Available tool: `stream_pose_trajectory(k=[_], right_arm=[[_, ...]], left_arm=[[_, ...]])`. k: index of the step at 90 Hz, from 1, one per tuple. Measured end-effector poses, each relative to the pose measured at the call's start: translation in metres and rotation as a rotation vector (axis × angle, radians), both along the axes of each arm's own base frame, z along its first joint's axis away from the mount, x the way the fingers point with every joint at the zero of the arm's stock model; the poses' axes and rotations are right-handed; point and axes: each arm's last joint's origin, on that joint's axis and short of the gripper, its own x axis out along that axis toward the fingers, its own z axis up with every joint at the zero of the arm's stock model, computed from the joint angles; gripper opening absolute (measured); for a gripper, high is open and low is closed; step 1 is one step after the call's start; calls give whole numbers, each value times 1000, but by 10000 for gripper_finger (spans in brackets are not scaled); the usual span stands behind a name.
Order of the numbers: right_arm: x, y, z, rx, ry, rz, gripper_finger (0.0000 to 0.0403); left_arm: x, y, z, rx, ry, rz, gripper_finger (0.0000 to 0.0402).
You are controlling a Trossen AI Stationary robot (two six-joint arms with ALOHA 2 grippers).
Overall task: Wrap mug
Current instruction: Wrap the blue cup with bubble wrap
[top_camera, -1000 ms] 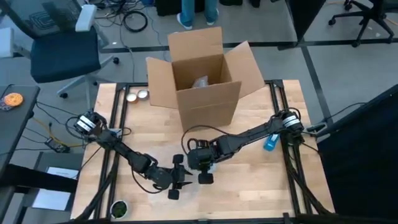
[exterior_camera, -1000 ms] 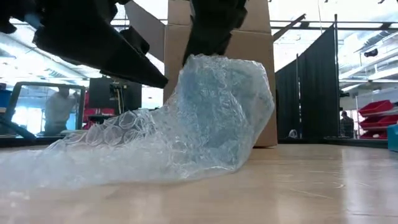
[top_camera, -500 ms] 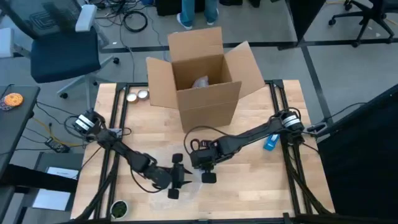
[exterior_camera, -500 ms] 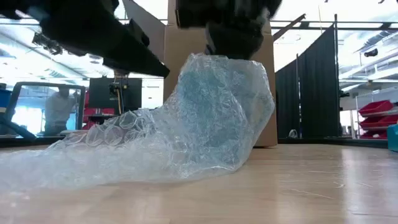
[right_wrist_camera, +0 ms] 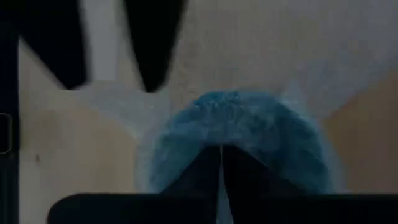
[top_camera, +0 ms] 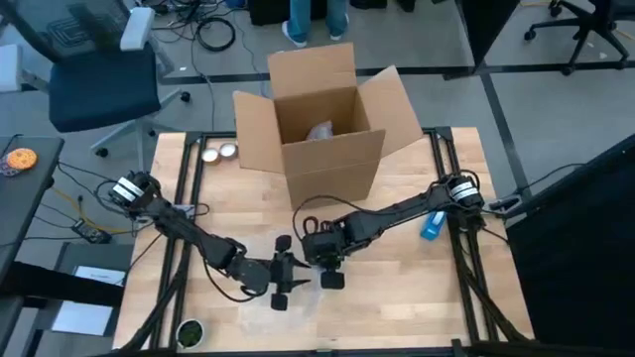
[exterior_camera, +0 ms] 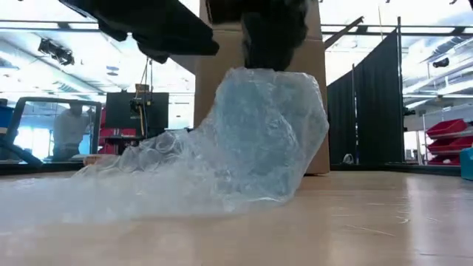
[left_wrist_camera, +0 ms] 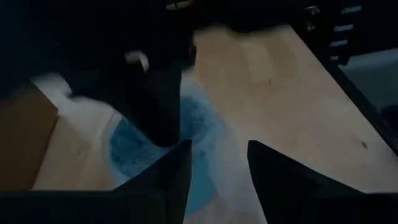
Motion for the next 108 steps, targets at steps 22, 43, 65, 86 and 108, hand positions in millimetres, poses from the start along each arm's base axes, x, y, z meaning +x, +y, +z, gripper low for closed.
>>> stream_pose_trajectory(k=[22, 43, 65, 86, 108], right_arm=[[11, 8, 30, -23, -170, 36, 0], [12, 9, 15, 12, -169, 58, 0], [6, 3, -4, 9, -73, 10, 0], [-1, -4, -28, -8, -10, -18, 0], [-6, -16, -55, 66, 31, -46, 0]], left_arm=[[-19, -5, 11, -8, 52, -28, 143], [-60, -7, 47, 11, 21, -12, 143], [-66, -10, 51, 32, -8, 23, 143], [-65, -11, 52, 21, -23, 24, 143], [-61, -9, 44, 25, -57, 73, 143]])
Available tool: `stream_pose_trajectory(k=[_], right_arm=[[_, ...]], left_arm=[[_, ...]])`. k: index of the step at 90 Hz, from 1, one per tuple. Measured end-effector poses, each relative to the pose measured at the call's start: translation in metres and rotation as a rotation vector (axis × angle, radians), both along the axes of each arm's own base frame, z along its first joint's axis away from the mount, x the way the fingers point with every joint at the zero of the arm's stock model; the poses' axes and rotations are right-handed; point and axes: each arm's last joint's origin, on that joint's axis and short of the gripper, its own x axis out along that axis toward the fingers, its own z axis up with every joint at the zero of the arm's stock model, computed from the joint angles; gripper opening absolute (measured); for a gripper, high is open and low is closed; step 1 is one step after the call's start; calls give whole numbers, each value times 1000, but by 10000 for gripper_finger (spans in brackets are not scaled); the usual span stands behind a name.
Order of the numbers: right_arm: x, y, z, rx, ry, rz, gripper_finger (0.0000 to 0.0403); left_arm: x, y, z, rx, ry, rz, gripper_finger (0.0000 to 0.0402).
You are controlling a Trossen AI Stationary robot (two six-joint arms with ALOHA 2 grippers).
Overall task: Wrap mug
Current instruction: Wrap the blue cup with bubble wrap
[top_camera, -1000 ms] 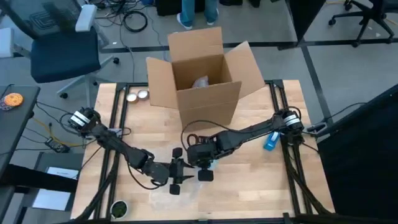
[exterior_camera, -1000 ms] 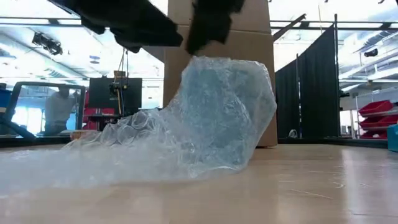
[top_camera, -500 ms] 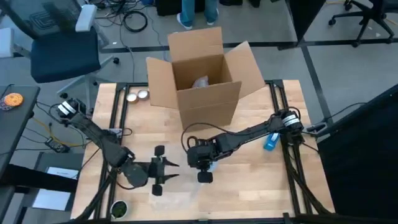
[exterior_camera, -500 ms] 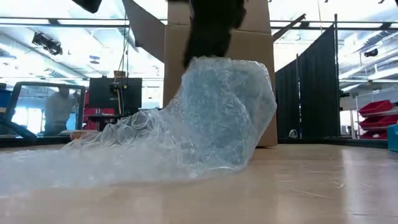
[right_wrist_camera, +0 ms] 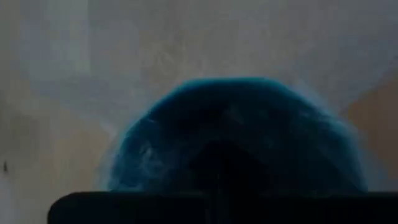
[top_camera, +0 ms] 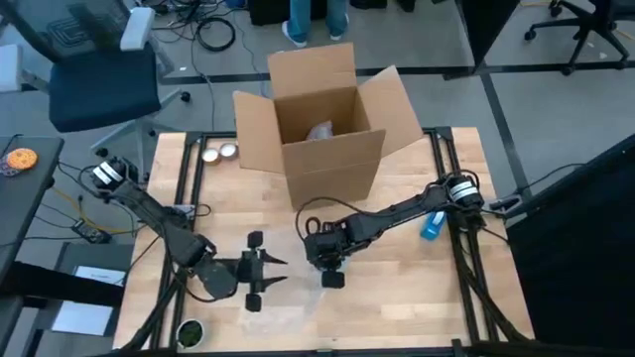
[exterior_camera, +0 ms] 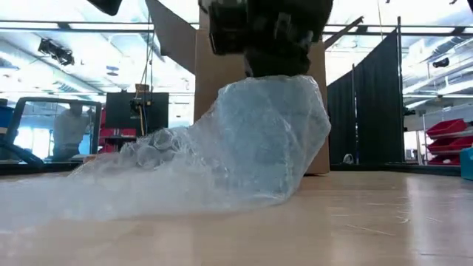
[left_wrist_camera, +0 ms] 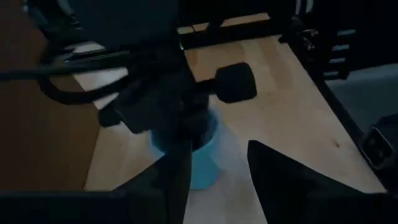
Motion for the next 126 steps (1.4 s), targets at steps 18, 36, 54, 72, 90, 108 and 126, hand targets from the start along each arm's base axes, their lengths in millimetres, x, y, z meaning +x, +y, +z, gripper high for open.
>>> stream_pose_trajectory(k=[18, 36, 54, 72, 90, 108, 126], right_arm=[[-1, -4, -3, 37, 21, -8, 0], [4, 2, 7, 50, -10, 15, 0], [6, 11, 19, 51, -34, 42, 0], [7, 17, 52, 8, -19, 57, 0], [-2, 15, 75, -36, 70, 39, 0], [-11, 12, 60, -64, 177, -12, 0], [-12, 12, 40, -38, 183, -30, 0]], left_arm=[[19, 12, -33, -23, 25, 94, 143], [49, 27, -71, -105, 94, 107, 143], [70, 32, -97, -133, 95, 56, 143], [76, 31, -111, -152, 108, 5, 143], [77, 31, -111, -148, 108, -1, 143], [77, 32, -112, -129, 115, -1, 143], [80, 37, -115, -132, 112, 17, 143]])
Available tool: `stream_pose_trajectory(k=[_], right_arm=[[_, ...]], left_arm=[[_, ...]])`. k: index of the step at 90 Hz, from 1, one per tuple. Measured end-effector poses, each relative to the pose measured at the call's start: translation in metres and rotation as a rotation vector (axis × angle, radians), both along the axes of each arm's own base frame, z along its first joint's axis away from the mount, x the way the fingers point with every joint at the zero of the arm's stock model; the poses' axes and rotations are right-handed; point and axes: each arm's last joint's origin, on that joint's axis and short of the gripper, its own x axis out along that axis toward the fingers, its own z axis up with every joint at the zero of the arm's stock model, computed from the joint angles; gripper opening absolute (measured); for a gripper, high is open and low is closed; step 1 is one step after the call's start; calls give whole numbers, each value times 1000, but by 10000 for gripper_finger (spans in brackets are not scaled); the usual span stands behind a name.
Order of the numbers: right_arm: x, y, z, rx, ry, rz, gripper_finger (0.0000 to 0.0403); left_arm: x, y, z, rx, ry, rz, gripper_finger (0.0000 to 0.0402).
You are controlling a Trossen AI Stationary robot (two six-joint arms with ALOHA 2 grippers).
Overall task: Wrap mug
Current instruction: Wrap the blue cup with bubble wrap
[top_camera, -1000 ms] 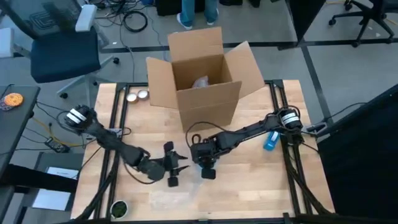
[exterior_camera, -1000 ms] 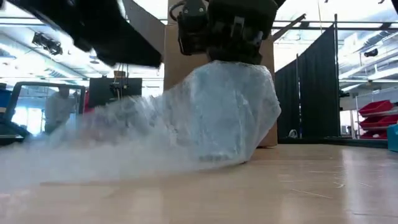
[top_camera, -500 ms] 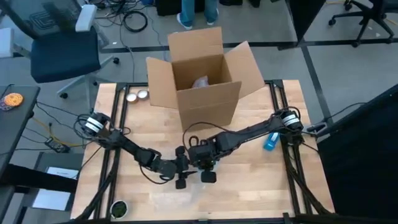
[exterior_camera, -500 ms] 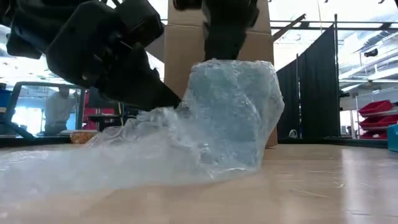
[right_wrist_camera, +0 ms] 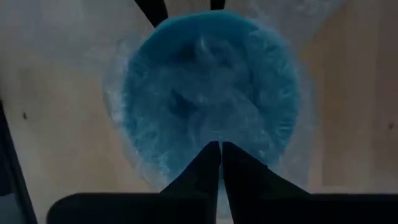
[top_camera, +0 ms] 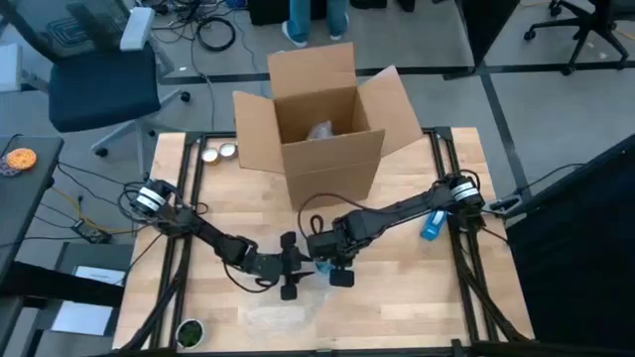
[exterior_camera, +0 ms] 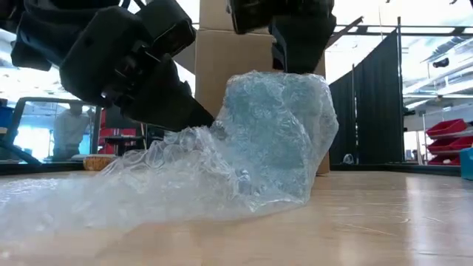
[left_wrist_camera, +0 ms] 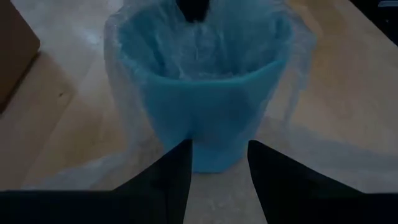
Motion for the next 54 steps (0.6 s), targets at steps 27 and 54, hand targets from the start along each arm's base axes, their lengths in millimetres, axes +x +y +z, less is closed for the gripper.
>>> stream_pose_trajectory(k=[27, 54], right_arm=[[1, 1, -21, 54, -34, 6, 0], [2, 1, -35, 64, -63, -7, 0]], left_arm=[[11, 4, -14, -30, 3, 18, 143], [17, 1, -8, -17, -18, -6, 143]])
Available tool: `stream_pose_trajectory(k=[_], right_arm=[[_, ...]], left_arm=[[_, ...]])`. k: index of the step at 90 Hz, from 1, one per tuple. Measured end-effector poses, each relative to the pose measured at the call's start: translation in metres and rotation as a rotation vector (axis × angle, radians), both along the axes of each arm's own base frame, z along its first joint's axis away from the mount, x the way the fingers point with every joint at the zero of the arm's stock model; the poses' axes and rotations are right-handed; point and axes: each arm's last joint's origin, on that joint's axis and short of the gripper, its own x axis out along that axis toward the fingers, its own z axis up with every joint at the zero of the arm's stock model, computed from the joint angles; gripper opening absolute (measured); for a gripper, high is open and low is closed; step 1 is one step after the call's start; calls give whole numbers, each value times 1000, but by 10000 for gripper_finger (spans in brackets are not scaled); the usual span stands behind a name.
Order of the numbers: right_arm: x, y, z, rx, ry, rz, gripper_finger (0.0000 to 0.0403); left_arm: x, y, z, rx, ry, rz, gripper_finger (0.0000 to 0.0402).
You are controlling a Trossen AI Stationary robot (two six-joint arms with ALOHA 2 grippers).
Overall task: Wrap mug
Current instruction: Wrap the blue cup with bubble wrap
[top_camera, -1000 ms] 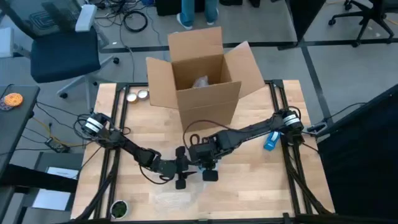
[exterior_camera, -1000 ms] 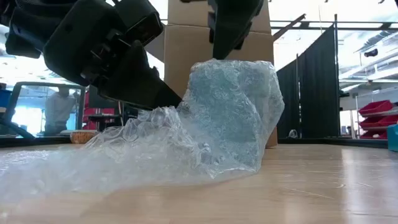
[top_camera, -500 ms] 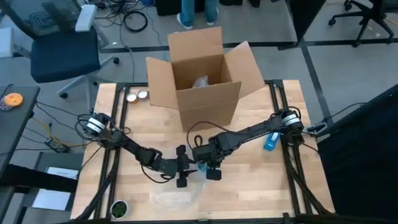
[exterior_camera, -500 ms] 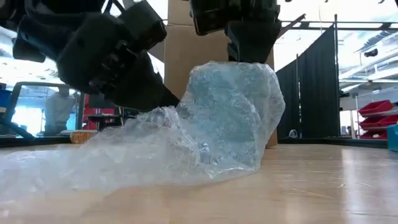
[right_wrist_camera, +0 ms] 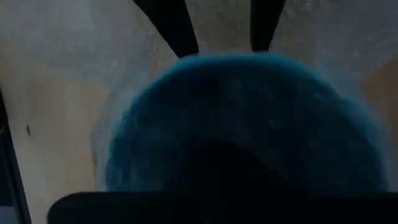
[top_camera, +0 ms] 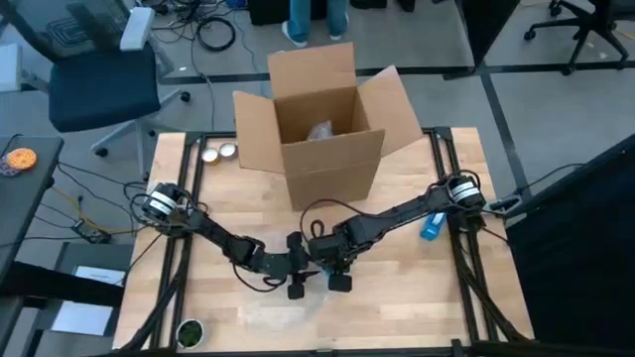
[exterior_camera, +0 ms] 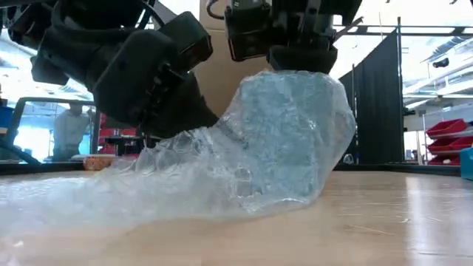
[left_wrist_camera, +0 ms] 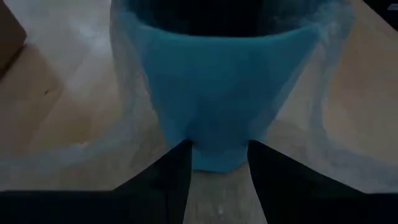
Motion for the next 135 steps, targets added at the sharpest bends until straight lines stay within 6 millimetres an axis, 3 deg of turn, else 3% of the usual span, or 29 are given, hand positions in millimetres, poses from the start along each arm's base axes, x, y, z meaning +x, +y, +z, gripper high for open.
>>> stream_pose_trajectory(k=[15, 35, 50, 63, 74, 85, 94, 117, 135], right_arm=[[3, 0, 10, -19, -10, -4, 0], [7, 9, 52, -82, -54, 17, 0], [5, 22, 86, -136, -114, 29, 0], [1, 44, 104, -144, -198, 57, 0], [-6, 63, 105, -151, -224, 49, 0], [-14, 79, 102, -177, -235, 12, 0], [-20, 90, 100, -204, -251, -16, 0], [-25, 124, 108, -168, -426, 20, 0], [-27, 157, 99, -90, -616, 80, 0]], left_arm=[[0, 0, 3, 23, -7, -14, 143], [-8, 4, 12, 73, 81, -37, 143], [-26, 8, 40, 62, 155, -99, 143], [-48, 0, 73, -6, 160, -230, 143], [-72, -19, 87, -77, 198, -359, 143], [-96, -48, 88, -98, 226, -465, 143], [-111, -58, 85, -62, 305, -418, 143], [-125, -50, 93, -25, 443, -300, 143], [-141, -14, 100, 34, 553, -36, 143]])
